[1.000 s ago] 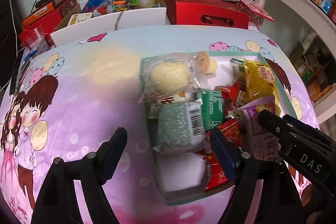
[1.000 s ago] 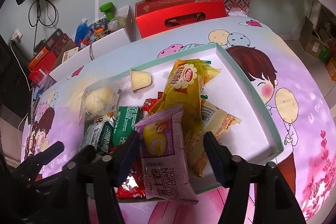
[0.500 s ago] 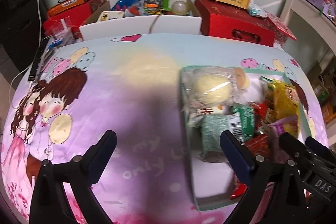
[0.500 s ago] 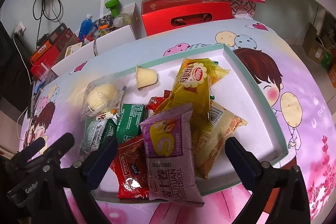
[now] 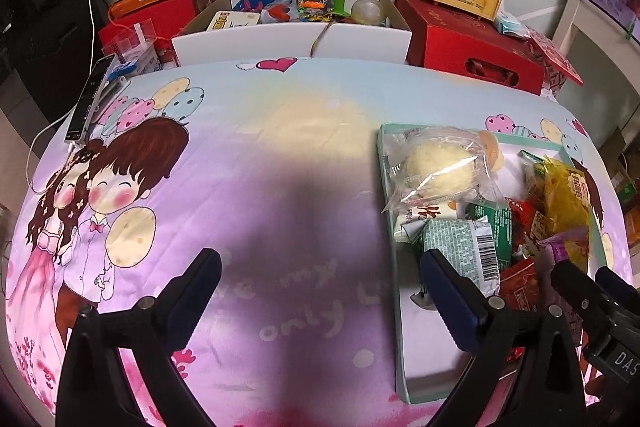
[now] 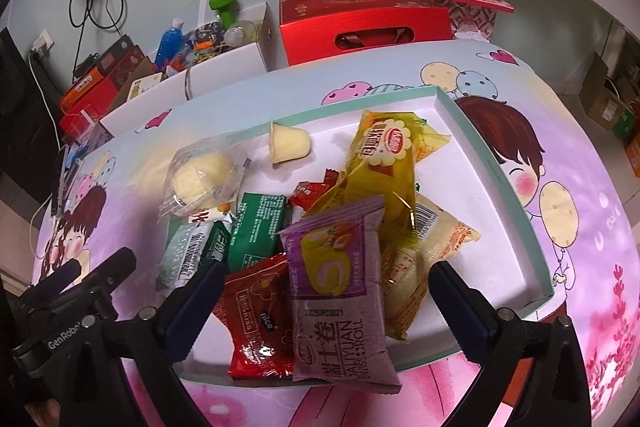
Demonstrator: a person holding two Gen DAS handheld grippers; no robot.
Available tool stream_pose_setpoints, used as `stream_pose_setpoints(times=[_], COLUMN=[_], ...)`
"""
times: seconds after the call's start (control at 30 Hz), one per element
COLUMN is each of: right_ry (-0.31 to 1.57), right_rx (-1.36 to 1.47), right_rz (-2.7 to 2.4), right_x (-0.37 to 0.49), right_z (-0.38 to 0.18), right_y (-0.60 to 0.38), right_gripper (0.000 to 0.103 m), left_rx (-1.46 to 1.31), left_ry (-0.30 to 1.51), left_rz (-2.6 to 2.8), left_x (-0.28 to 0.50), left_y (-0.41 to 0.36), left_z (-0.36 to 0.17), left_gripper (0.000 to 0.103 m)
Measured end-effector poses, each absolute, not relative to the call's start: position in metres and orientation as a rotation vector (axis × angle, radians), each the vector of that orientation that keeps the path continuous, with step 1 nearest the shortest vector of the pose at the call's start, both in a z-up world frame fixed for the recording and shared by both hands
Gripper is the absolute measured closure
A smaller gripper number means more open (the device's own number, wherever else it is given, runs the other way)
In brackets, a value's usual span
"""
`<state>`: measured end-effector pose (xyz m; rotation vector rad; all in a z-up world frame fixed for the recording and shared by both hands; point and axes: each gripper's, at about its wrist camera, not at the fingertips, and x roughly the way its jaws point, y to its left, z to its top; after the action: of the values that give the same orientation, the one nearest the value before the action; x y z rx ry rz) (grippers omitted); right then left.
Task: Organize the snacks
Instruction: 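Open both tools to release the packets into the tray and withdraw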
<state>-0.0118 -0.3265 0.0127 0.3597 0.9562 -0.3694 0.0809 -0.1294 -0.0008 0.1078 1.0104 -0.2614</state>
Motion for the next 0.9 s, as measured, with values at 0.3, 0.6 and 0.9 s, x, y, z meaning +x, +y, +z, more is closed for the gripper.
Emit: stream_pose_setpoints(times=[0.3, 0.6, 0.9], right_ry=[0.955, 0.947, 0.952], right_rx=[0.333, 0.327, 0.304], right_rz=[-0.359, -0.349, -0.346], right_x=[-0.011, -0.017, -0.027], right_z=[0.016, 0.022, 0.022], right_y=[-0.318, -0.313, -0.297], right_gripper=[0.000, 0.000, 0.000], left_rx=[0.105, 0.106, 0.112], left_ry=[1.011, 0.987, 0.983], left_rz=[-0.301, -0.256, -0.241], left_x=[0.075, 0.069, 0.053], left_y=[-0.128, -0.108, -0.081], left_z=[0.001, 0.009, 0.011], left_gripper=[0.003, 0.003, 0.003])
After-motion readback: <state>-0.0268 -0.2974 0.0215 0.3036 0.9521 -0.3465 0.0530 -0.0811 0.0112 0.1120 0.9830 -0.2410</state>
